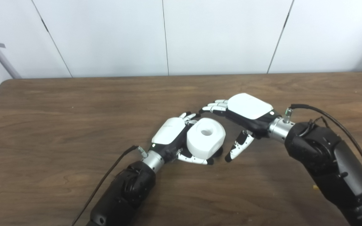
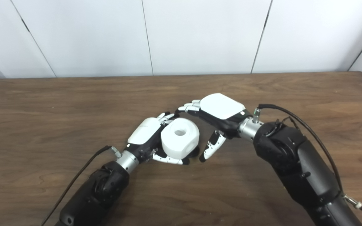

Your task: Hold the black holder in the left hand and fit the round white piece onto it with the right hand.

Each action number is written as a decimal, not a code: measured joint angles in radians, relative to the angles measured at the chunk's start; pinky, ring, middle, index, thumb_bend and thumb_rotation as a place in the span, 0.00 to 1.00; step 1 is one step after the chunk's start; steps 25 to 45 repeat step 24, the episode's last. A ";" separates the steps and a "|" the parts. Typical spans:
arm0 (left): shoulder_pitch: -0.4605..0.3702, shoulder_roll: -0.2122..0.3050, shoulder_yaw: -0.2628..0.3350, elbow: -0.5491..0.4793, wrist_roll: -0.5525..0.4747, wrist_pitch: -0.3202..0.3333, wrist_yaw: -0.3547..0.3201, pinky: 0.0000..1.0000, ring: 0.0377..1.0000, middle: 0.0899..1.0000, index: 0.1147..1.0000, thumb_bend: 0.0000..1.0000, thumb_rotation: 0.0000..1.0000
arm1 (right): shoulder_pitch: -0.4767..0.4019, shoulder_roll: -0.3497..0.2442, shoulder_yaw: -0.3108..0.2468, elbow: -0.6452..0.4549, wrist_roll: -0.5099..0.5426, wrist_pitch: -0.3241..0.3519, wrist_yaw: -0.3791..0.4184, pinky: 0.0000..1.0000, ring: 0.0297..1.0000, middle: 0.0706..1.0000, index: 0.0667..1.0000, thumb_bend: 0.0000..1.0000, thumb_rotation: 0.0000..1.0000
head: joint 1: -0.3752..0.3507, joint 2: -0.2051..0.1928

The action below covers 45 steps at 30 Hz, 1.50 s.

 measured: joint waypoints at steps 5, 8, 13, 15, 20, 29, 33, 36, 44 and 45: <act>0.000 0.005 0.006 0.004 -0.018 -0.009 -0.003 1.00 0.93 0.68 0.41 0.52 0.06 | 0.036 -0.019 -0.061 -0.038 0.035 0.029 -0.004 0.70 0.88 0.89 0.87 0.96 0.27 | 0.000 -0.009; 0.000 0.014 0.012 0.007 -0.020 -0.025 -0.005 1.00 0.93 0.68 0.41 0.52 0.06 | 0.065 -0.027 -0.090 -0.037 0.043 0.034 -0.016 0.72 0.88 0.89 0.88 0.93 0.26 | 0.005 -0.021; 0.001 0.031 0.026 0.008 -0.027 -0.031 -0.018 1.00 0.93 0.70 0.41 0.52 0.06 | 0.110 -0.011 -0.126 -0.034 0.059 0.055 -0.060 0.75 0.90 0.90 0.91 0.92 0.25 | 0.005 -0.028; 0.002 0.034 0.030 0.008 -0.028 -0.032 -0.023 1.00 0.93 0.70 0.42 0.52 0.06 | 0.123 -0.004 -0.136 -0.031 0.065 0.065 -0.079 0.74 0.90 0.90 0.92 0.92 0.27 | 0.005 -0.029; 0.003 0.043 0.041 0.003 -0.037 -0.025 -0.060 1.00 0.95 0.78 0.42 0.52 0.07 | 0.150 0.037 -0.166 -0.023 0.093 0.074 -0.133 0.74 0.90 0.90 0.92 0.91 0.28 | -0.003 -0.035; 0.002 0.058 0.042 -0.032 -0.019 0.032 -0.111 0.99 0.98 0.88 0.71 0.98 0.16 | 0.167 0.069 -0.180 -0.021 0.118 0.079 -0.174 0.77 0.91 0.91 0.93 0.90 0.31 | -0.011 -0.043; 0.002 0.058 0.042 -0.032 -0.019 0.032 -0.111 0.99 0.98 0.88 0.71 0.98 0.16 | 0.167 0.069 -0.180 -0.021 0.118 0.079 -0.174 0.77 0.91 0.91 0.93 0.90 0.31 | -0.011 -0.043; 0.002 0.058 0.042 -0.032 -0.019 0.032 -0.111 0.99 0.98 0.88 0.71 0.98 0.16 | 0.167 0.069 -0.180 -0.021 0.118 0.079 -0.174 0.77 0.91 0.91 0.93 0.90 0.31 | -0.011 -0.043; 0.002 0.058 0.042 -0.032 -0.019 0.032 -0.111 0.99 0.98 0.88 0.71 0.98 0.16 | 0.167 0.069 -0.180 -0.021 0.118 0.079 -0.174 0.77 0.91 0.91 0.93 0.90 0.31 | -0.011 -0.043; 0.002 0.058 0.042 -0.032 -0.019 0.032 -0.111 0.99 0.98 0.88 0.71 0.98 0.16 | 0.167 0.069 -0.180 -0.021 0.118 0.079 -0.174 0.77 0.91 0.91 0.93 0.90 0.31 | -0.011 -0.043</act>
